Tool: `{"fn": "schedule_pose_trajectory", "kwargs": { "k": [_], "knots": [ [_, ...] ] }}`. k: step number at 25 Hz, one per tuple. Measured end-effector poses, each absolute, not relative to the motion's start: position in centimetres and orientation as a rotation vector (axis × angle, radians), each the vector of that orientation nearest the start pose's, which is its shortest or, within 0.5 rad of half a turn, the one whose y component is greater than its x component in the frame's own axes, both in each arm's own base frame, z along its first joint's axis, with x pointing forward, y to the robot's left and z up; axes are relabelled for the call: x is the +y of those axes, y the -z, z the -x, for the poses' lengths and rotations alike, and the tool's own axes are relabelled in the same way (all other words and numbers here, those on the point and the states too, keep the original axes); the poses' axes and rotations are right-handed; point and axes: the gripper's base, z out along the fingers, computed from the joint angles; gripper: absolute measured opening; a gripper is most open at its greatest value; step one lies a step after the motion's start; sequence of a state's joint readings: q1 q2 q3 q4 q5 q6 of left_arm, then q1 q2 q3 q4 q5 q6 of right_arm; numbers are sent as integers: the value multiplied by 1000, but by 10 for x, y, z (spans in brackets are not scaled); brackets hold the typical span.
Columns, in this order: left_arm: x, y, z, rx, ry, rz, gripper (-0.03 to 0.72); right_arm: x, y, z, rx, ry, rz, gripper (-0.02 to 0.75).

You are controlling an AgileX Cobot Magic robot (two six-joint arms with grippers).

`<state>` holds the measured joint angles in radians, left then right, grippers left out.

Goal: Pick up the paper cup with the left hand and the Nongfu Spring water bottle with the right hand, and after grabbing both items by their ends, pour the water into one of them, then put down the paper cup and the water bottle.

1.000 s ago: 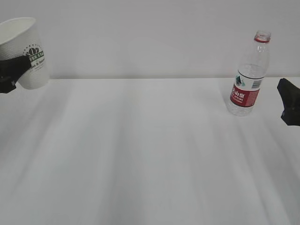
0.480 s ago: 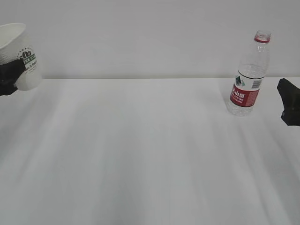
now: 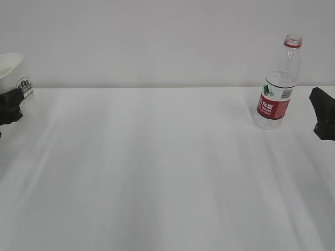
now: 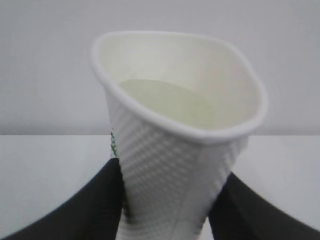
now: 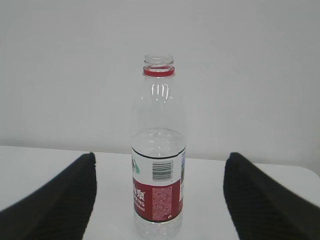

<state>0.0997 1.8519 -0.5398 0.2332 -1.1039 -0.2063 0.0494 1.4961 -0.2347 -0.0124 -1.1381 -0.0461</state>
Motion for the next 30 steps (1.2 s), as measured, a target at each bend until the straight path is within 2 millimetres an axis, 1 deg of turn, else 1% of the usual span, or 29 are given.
{"fn": "schedule_pose_trajectory", "kwargs": {
  "k": [2, 5, 18, 27, 30],
  "knots": [
    [13, -135, -311, 1728, 162, 12, 370, 12, -181, -225, 1604, -8, 90, 593],
    [14, -126, -318, 1744, 156, 12, 370, 12, -181, -225, 1604, -8, 90, 593],
    [18, -109, -353, 1729, 149, 10, 369, 12, -180, -225, 1620, -9, 94, 593],
    [21, -81, -369, 1767, 144, 36, 369, 13, -179, -225, 1633, -12, 103, 593],
    [22, -77, -374, 1750, 143, 43, 369, 13, -178, -225, 1637, -12, 103, 593]
  ]
}}
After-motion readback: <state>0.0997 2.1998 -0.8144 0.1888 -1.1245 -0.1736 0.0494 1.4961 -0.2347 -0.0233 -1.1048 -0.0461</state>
